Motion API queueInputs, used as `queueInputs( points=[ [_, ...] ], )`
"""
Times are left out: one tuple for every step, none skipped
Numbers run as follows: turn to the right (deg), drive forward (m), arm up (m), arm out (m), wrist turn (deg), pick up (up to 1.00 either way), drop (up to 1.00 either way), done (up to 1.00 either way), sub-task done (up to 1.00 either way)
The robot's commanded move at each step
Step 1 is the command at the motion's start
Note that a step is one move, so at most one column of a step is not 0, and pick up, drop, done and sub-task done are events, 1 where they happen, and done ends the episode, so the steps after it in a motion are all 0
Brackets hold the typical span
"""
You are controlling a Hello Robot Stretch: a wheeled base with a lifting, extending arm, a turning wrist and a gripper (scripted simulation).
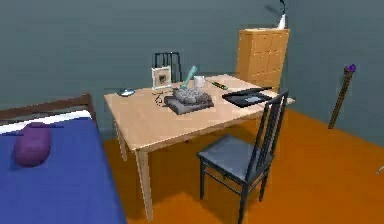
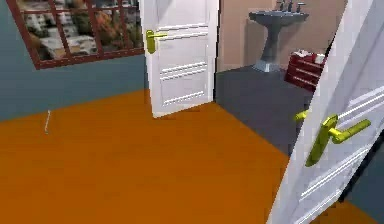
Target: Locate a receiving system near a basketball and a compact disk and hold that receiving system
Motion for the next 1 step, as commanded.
queueInputs(
  points=[
    [45.0,0.0,0.0,0.0,0.0,0.0,0.0,0.0,0.0]
  ],
)
